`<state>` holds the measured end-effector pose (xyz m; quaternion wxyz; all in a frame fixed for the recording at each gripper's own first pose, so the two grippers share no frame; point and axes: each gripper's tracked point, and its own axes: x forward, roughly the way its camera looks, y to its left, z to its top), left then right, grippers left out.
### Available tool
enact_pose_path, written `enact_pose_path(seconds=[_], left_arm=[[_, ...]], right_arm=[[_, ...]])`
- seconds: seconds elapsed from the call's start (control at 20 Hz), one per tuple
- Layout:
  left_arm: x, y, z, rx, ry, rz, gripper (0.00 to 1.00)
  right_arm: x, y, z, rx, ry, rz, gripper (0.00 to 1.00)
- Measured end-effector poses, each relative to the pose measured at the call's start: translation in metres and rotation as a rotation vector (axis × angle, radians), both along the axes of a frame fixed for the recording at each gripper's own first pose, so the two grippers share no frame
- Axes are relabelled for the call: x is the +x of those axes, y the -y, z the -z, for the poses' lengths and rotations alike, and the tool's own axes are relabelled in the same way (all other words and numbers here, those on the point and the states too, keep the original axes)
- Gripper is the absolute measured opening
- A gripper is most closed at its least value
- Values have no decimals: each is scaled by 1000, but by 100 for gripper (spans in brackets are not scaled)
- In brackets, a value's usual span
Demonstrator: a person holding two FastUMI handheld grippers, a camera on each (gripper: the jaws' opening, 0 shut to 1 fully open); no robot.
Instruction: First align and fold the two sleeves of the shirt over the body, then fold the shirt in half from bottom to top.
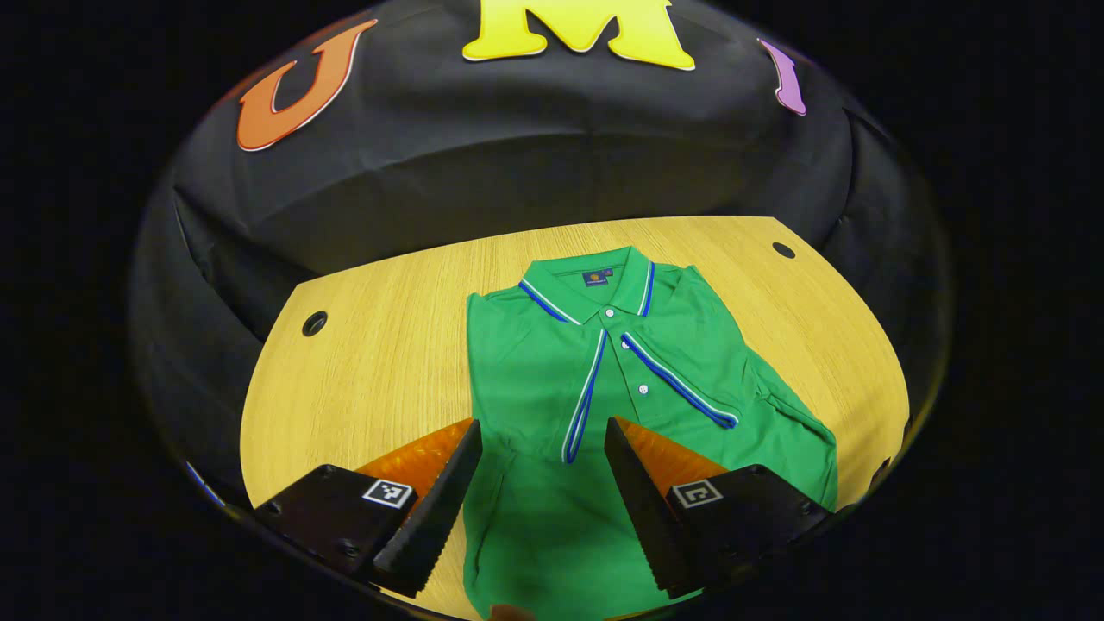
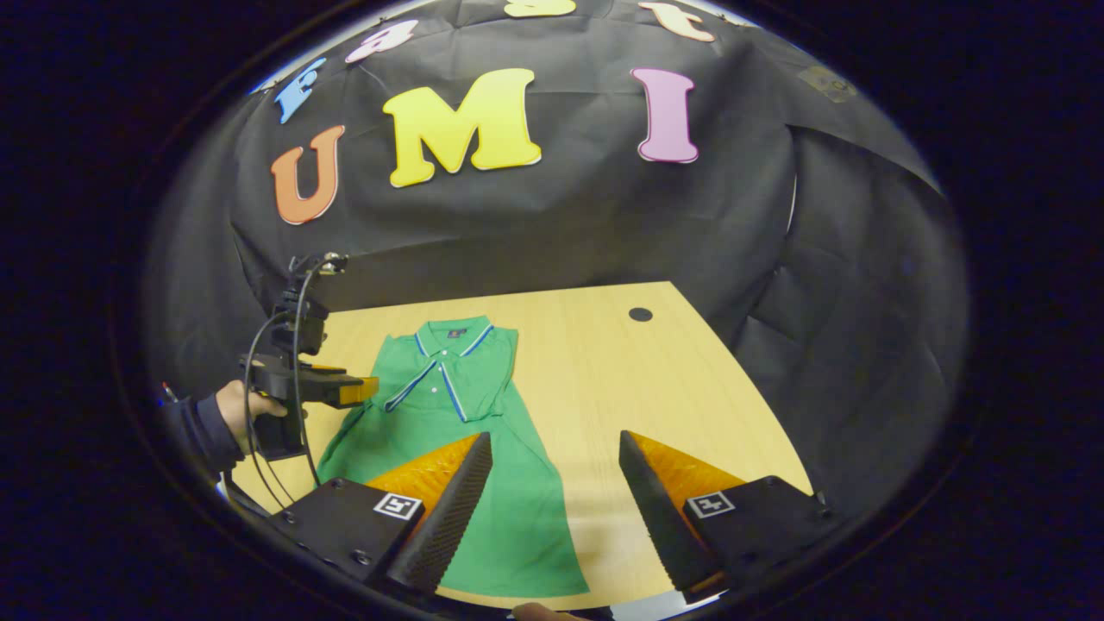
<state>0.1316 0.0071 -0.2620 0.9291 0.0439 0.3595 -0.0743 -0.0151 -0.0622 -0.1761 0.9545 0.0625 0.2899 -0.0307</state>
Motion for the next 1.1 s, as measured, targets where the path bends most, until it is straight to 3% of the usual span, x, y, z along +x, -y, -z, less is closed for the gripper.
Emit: enact_pose_path(seconds=[0.2, 0.45, 0.85, 1.1], left_arm=[[-51, -24, 4, -17, -18, -57, 94], [-128, -47, 39, -17, -137, -108, 97], [-268, -58, 97, -78, -462, -115, 97], [-308, -69, 115, -75, -606, -119, 97]], right_arm=[[-3, -10, 33, -7, -74, -66, 95], [-17, -12, 94, -37, -211, -120, 94], [-89, -13, 182, -6, -539, -88, 95], [-126, -15, 211, -1, -696, -84, 94]])
